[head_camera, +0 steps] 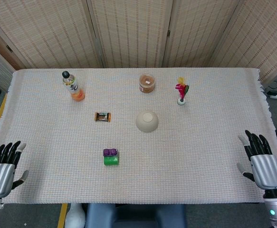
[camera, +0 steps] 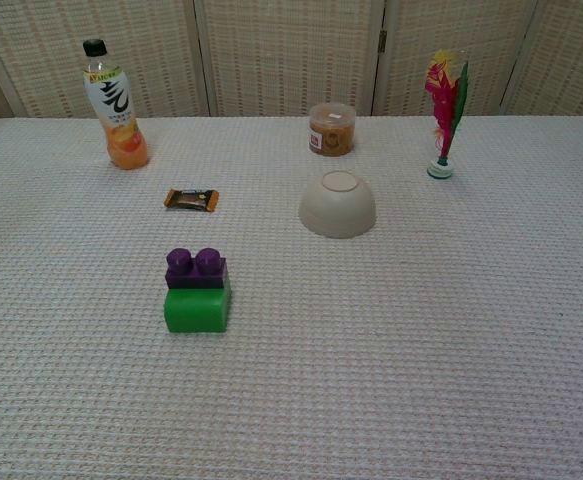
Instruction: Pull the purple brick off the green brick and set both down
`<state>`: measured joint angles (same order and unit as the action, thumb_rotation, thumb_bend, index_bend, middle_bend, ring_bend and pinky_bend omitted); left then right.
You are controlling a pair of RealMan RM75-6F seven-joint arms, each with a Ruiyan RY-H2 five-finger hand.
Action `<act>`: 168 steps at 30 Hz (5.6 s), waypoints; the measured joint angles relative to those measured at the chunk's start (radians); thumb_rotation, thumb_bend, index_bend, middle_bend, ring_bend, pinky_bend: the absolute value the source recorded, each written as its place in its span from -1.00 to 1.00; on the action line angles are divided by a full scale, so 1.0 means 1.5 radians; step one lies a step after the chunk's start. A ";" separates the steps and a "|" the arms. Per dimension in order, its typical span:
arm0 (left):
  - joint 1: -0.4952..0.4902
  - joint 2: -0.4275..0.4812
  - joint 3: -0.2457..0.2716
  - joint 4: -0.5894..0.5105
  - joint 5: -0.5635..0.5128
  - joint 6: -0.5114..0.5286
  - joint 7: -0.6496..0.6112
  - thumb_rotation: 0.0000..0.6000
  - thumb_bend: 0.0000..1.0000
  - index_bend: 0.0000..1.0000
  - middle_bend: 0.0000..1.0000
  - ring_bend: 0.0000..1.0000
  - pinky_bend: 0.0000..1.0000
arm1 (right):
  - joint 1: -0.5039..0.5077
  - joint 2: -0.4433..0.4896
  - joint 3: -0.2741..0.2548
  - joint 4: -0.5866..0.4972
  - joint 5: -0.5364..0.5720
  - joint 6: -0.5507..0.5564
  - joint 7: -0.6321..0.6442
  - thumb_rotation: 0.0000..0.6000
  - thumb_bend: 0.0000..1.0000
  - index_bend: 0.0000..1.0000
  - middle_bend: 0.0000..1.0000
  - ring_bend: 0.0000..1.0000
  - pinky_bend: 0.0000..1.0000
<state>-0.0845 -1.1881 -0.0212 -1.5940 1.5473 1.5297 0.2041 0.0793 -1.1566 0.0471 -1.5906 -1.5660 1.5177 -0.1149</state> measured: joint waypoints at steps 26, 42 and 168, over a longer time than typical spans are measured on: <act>-0.066 -0.014 -0.004 -0.066 -0.042 -0.146 0.001 1.00 -0.46 -0.48 1.00 1.00 1.00 | -0.017 0.018 -0.017 -0.028 -0.029 0.019 -0.006 1.00 -0.34 -1.00 -1.00 -1.00 -1.00; -0.167 -0.113 -0.091 -0.140 -0.262 -0.221 0.168 1.00 -0.44 -0.33 1.00 1.00 1.00 | 0.005 0.010 0.000 -0.019 0.014 -0.029 -0.008 1.00 -0.34 -1.00 -1.00 -1.00 -1.00; -0.365 -0.245 -0.224 -0.303 -0.482 -0.096 0.173 1.00 -0.02 0.52 1.00 1.00 1.00 | 0.384 -0.362 -0.052 0.407 -0.154 -0.176 1.094 1.00 -0.34 -0.91 -1.00 -1.00 -1.00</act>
<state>-0.6313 -1.5560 -0.3568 -2.0478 0.8242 1.3856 0.4642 0.6553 -1.7003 -0.0304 -0.9807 -1.7975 1.2545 1.5254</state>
